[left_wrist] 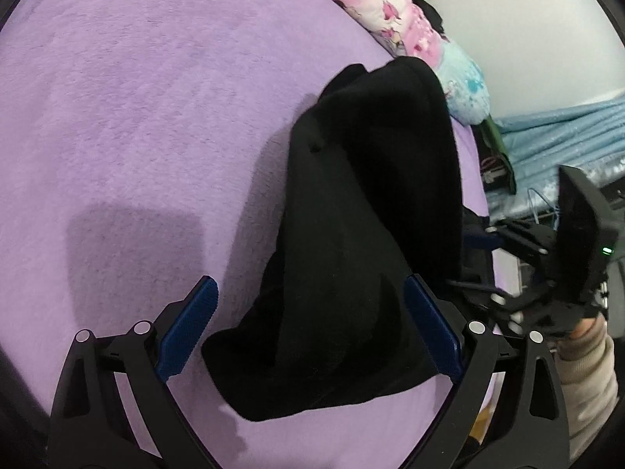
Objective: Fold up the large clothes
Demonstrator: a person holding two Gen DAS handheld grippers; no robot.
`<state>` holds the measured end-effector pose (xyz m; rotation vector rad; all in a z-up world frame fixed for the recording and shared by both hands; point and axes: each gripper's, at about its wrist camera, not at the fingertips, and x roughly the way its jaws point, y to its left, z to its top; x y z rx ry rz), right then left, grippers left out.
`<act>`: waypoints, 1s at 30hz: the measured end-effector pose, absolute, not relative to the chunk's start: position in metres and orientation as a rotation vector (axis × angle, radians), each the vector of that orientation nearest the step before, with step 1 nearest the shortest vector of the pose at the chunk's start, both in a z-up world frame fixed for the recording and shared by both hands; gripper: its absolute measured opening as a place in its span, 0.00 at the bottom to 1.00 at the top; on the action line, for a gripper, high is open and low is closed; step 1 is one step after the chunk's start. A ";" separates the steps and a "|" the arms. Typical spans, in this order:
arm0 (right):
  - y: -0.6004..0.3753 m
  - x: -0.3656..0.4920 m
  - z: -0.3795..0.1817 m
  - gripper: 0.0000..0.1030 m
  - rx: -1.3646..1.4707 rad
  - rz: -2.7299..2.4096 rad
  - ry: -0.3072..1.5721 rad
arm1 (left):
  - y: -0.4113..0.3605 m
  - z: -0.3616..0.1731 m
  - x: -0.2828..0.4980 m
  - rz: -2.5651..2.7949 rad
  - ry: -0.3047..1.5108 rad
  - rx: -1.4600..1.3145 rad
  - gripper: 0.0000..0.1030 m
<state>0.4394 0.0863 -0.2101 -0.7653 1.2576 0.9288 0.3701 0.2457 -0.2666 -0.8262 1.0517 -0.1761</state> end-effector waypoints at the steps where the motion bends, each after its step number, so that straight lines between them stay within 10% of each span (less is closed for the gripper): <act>1: 0.085 0.443 -0.216 0.19 -0.753 0.928 1.301 | 0.244 -0.267 0.371 -0.186 1.058 -0.826 0.89; 3: 0.084 0.450 -0.223 0.05 -0.753 0.900 1.339 | 0.242 -0.268 0.374 -0.196 1.061 -0.823 0.89; 20: 0.099 0.551 -0.155 0.05 -0.796 0.612 1.193 | 0.240 -0.270 0.376 -0.184 1.098 -0.764 0.89; 30: 0.102 0.561 -0.255 0.17 -0.790 0.528 1.287 | 0.233 -0.268 0.384 -0.162 1.118 -0.687 0.91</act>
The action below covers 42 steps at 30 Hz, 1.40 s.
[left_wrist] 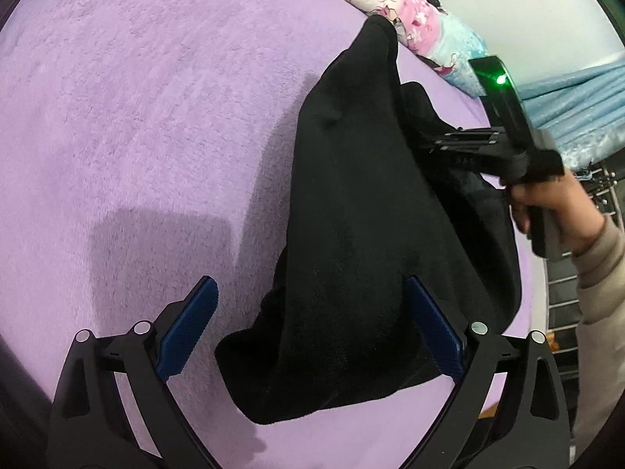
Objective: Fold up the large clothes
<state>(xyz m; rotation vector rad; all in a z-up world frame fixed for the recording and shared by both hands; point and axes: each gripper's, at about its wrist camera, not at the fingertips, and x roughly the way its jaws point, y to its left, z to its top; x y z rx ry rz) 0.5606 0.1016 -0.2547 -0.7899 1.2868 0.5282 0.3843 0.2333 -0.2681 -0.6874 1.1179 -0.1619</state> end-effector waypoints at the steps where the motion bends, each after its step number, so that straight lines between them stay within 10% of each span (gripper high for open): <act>1: 0.100 0.560 -0.251 0.38 -0.786 0.530 1.282 | 0.234 -0.268 0.385 -0.162 1.118 -0.686 0.91; 3: 0.087 0.557 -0.226 0.62 -0.733 0.558 1.229 | 0.233 -0.266 0.388 -0.162 1.117 -0.685 0.91; 11: 0.001 0.566 -0.167 0.62 -0.770 0.499 1.176 | 0.234 -0.267 0.383 -0.167 1.113 -0.707 0.90; 35: -0.031 0.525 -0.239 0.51 -1.003 0.708 1.254 | 0.235 -0.268 0.384 -0.176 1.115 -0.707 0.89; 42: -0.033 0.520 -0.245 0.25 -0.989 0.755 1.296 | 0.235 -0.267 0.384 -0.178 1.116 -0.708 0.89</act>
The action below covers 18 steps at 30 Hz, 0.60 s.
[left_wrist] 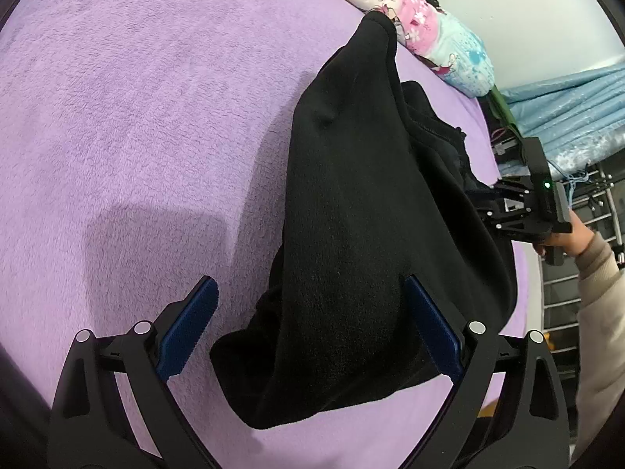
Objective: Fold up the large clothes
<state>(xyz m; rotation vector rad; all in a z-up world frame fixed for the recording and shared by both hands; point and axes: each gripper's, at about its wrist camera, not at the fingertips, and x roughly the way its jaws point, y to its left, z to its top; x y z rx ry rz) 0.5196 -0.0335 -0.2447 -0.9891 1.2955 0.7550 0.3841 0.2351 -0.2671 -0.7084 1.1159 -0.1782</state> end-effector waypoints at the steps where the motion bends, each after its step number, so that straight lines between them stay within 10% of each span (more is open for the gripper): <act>1: -0.035 0.517 -0.243 0.17 -0.992 0.771 1.296 | 0.235 -0.267 0.384 -0.178 1.115 -0.708 0.89; 18: -0.066 0.537 -0.157 0.10 -0.849 0.628 1.171 | 0.235 -0.267 0.382 -0.177 1.107 -0.708 0.88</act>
